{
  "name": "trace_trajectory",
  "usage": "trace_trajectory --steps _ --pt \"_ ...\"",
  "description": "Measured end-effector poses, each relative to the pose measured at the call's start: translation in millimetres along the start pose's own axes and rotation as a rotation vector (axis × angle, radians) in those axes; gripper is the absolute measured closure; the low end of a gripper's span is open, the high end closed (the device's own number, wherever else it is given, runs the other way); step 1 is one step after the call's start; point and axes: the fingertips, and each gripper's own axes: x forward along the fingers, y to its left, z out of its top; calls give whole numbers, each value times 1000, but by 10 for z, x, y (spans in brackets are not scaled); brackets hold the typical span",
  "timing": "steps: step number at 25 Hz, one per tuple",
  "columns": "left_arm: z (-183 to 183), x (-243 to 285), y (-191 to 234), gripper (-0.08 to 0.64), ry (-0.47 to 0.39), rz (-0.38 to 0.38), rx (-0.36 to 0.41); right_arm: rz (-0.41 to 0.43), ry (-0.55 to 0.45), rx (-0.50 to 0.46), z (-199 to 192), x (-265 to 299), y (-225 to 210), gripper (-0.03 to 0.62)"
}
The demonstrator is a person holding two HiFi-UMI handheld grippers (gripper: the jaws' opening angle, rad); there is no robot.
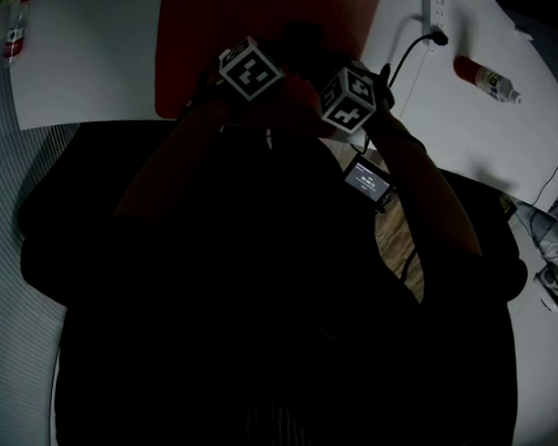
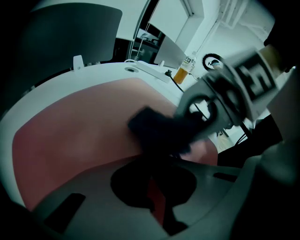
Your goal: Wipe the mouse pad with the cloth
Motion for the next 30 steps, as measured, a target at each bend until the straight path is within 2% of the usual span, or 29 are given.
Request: trace_trajectory --steps 3,5,6,7,9,11,13,15,18,20,25,30 --pt "10 5 6 554 3 2 4 120 39 -197 48 142 686 515" --pt "-2 2 0 554 3 4 4 150 57 -280 25 182 800 515" --pt "-7 4 -6 554 1 4 4 152 54 -287 12 180 747 514" --pt "-3 5 -5 554 -2 5 4 130 48 -276 -6 165 606 514" --pt "13 3 0 554 -7 7 5 30 41 -194 -72 92 102 512" --pt "12 0 3 554 -6 8 4 -81 44 -48 -164 -39 -501 512" --pt "3 -2 2 554 -7 12 2 -154 63 81 -263 -164 -962 512" --pt "4 -4 -8 554 -13 16 0 -185 84 153 -336 -227 -1181 512" --pt "9 -9 2 554 -21 27 0 -208 95 177 -293 -241 -1145 523" --pt "3 -14 -5 554 -20 27 5 -145 96 160 -248 -183 -885 523" --pt "4 -10 -14 554 -12 27 47 106 92 60 -53 -16 89 518" --pt "19 -20 -21 554 -5 41 68 212 102 -2 -14 59 717 517"
